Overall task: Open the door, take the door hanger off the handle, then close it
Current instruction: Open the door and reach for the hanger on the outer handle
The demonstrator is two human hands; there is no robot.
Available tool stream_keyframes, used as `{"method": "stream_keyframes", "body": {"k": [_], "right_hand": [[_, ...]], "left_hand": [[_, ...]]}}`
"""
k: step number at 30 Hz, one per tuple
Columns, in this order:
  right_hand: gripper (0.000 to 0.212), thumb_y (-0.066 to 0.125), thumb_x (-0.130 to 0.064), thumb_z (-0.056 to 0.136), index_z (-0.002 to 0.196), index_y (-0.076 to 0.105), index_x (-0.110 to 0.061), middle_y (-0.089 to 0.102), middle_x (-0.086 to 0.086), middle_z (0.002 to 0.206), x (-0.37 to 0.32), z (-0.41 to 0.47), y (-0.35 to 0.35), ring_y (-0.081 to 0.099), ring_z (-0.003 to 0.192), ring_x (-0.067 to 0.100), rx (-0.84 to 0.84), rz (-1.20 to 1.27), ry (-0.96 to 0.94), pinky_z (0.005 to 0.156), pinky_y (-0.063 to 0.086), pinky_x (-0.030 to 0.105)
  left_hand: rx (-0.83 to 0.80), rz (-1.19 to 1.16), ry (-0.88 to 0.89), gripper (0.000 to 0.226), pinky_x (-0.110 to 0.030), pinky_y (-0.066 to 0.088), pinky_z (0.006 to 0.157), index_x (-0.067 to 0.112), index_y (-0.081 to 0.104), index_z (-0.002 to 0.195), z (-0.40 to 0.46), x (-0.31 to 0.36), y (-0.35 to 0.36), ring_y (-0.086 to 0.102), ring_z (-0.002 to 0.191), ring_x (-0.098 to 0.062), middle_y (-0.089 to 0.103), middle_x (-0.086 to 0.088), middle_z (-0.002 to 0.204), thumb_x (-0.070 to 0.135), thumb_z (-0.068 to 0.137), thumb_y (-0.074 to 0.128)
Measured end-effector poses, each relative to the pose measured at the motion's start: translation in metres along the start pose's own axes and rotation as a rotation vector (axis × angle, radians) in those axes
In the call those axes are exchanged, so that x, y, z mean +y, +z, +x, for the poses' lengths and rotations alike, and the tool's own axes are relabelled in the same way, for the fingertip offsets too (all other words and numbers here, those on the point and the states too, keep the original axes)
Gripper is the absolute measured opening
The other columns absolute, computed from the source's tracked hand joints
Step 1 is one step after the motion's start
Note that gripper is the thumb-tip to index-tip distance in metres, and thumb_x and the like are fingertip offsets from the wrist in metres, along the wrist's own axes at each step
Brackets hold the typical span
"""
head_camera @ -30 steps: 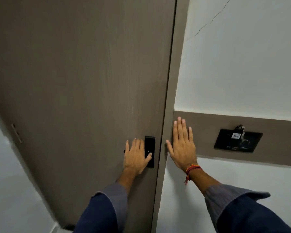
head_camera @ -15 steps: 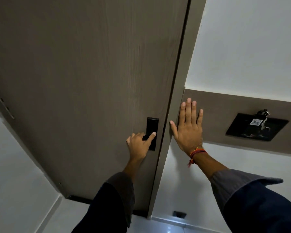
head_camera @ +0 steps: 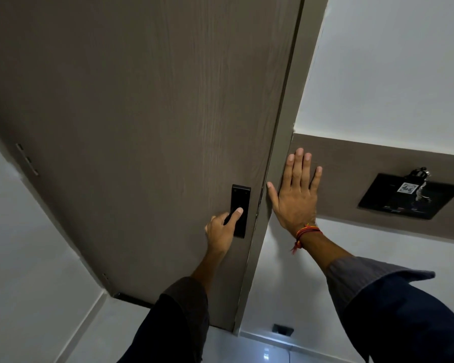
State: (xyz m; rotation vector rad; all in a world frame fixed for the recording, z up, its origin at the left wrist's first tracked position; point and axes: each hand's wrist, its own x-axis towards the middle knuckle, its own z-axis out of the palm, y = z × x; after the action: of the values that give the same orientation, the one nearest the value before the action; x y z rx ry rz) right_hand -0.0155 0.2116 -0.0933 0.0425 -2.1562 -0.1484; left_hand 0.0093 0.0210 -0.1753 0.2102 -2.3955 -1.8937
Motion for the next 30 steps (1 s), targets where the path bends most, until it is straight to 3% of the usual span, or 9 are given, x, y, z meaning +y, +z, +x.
{"method": "stream_keyframes", "body": {"k": [3,6,8,10,15,19,26,30], "right_hand": [[0.096,0.038,-0.058,0.104,0.162,-0.018,-0.007,-0.033,0.010,0.169,-0.003,-0.001,-0.005,-0.028,0.158,0.026,-0.027,-0.007,0.013,0.129,-0.017,0.050],[0.093,0.037,-0.057,0.105,0.163,-0.015,-0.006,-0.025,0.013,0.172,-0.005,-0.001,-0.014,-0.026,0.159,0.026,-0.069,-0.007,0.016,0.129,-0.015,0.050],[0.090,0.037,-0.056,0.105,0.165,-0.007,-0.005,-0.009,0.016,0.175,-0.007,-0.002,-0.024,-0.019,0.160,0.028,-0.101,0.004,0.025,0.130,-0.011,0.051],[0.088,0.038,-0.055,0.105,0.166,0.002,-0.004,0.002,0.018,0.174,-0.009,-0.003,-0.032,-0.006,0.162,0.031,-0.134,0.018,0.030,0.130,-0.002,0.054],[0.086,0.040,-0.055,0.105,0.166,0.010,-0.002,0.005,0.018,0.175,-0.009,-0.010,-0.051,0.007,0.163,0.033,-0.199,0.072,0.021,0.131,0.009,0.056],[0.085,0.041,-0.053,0.105,0.166,0.012,-0.001,0.006,0.019,0.175,-0.004,-0.015,-0.067,0.008,0.163,0.034,-0.257,0.132,-0.006,0.131,0.012,0.057],[0.083,0.037,-0.052,0.105,0.165,0.013,-0.001,0.007,0.018,0.175,0.007,-0.016,-0.089,0.009,0.163,0.033,-0.274,0.241,-0.099,0.131,0.009,0.054],[0.083,0.034,-0.054,0.106,0.166,0.010,-0.002,0.005,0.018,0.175,0.014,-0.022,-0.096,0.007,0.163,0.033,-0.292,0.279,-0.174,0.131,0.007,0.055]], "left_hand": [[-0.059,0.107,0.061,0.055,-0.048,0.043,0.111,0.010,0.076,0.088,-0.009,0.001,-0.012,0.069,0.099,-0.025,0.077,-0.008,0.089,0.060,0.096,0.055],[-0.026,0.445,0.212,0.051,-0.042,0.033,0.106,0.022,0.076,0.092,-0.013,0.010,-0.030,0.058,0.105,-0.019,0.071,0.004,0.090,0.065,0.096,0.050],[-0.056,0.636,0.256,0.056,-0.043,0.033,0.104,0.020,0.076,0.097,-0.019,0.018,-0.038,0.056,0.104,-0.019,0.069,0.002,0.091,0.067,0.096,0.046],[-0.057,0.729,0.282,0.057,-0.043,0.033,0.102,0.016,0.074,0.088,-0.027,0.024,-0.044,0.058,0.099,-0.021,0.066,0.001,0.083,0.065,0.096,0.044],[-0.014,1.006,0.390,0.056,-0.043,0.036,0.104,0.011,0.068,0.080,-0.052,0.038,-0.050,0.057,0.096,-0.022,0.068,-0.005,0.085,0.058,0.095,0.040],[0.069,1.177,0.404,0.054,-0.041,0.042,0.099,0.006,0.070,0.095,-0.080,0.045,-0.047,0.060,0.096,-0.028,0.071,-0.012,0.096,0.050,0.098,0.038],[0.148,1.352,0.163,0.057,-0.052,0.029,0.120,0.001,0.065,0.123,-0.124,0.050,-0.026,0.057,0.116,-0.037,0.064,-0.021,0.122,0.035,0.103,0.024],[0.231,1.391,0.053,0.062,-0.051,0.022,0.125,-0.009,0.046,0.143,-0.143,0.050,-0.023,0.047,0.133,-0.042,0.055,-0.028,0.141,0.035,0.104,0.027]]}}
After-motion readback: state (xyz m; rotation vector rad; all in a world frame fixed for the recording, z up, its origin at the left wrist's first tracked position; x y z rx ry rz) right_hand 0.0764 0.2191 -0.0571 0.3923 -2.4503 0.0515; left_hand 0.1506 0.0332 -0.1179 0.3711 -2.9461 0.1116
